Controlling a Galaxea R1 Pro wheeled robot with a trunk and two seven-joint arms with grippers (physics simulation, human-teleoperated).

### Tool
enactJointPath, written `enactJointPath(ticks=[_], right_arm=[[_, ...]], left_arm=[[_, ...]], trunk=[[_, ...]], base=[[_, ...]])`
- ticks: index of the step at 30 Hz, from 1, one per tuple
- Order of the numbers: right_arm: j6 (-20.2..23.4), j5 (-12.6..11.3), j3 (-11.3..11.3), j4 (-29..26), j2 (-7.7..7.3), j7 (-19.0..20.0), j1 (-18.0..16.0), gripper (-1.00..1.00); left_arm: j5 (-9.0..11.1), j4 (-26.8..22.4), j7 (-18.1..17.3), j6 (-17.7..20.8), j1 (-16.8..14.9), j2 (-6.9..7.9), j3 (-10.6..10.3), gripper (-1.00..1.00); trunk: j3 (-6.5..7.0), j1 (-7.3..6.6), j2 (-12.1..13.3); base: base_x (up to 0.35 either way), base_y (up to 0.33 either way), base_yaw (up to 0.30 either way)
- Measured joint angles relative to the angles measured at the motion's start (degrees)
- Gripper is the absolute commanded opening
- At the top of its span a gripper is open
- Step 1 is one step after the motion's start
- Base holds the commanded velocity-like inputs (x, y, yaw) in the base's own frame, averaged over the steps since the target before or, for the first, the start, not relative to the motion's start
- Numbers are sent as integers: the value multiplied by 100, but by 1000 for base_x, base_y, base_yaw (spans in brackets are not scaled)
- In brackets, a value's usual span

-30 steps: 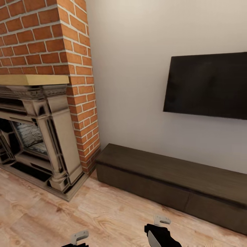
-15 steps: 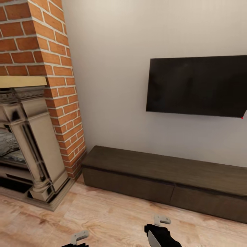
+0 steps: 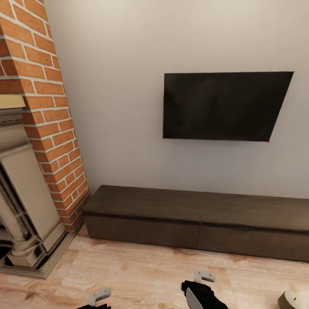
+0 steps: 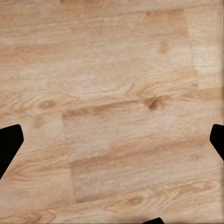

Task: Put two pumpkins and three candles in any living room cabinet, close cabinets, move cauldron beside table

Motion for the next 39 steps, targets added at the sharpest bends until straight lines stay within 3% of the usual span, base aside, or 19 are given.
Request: enactJointPath(ticks=[13,25,39], right_arm=[[2,0,-1,0,0,0,0,100],[-106,12,19,2,0,0,0,100],[-283,27,11,109,0,-7,0,100]], left_arm=[[0,-4,-2,0,1,0,0,100],[2,0,-2,0,1,7,0,100],[0,0,2,-101,0,9,0,100]], trunk=[[-97,0,0],[-203,0,0],[-215,0,0]], base=[[-9,4,-173],[-176,134,-39],[105,80,0]])
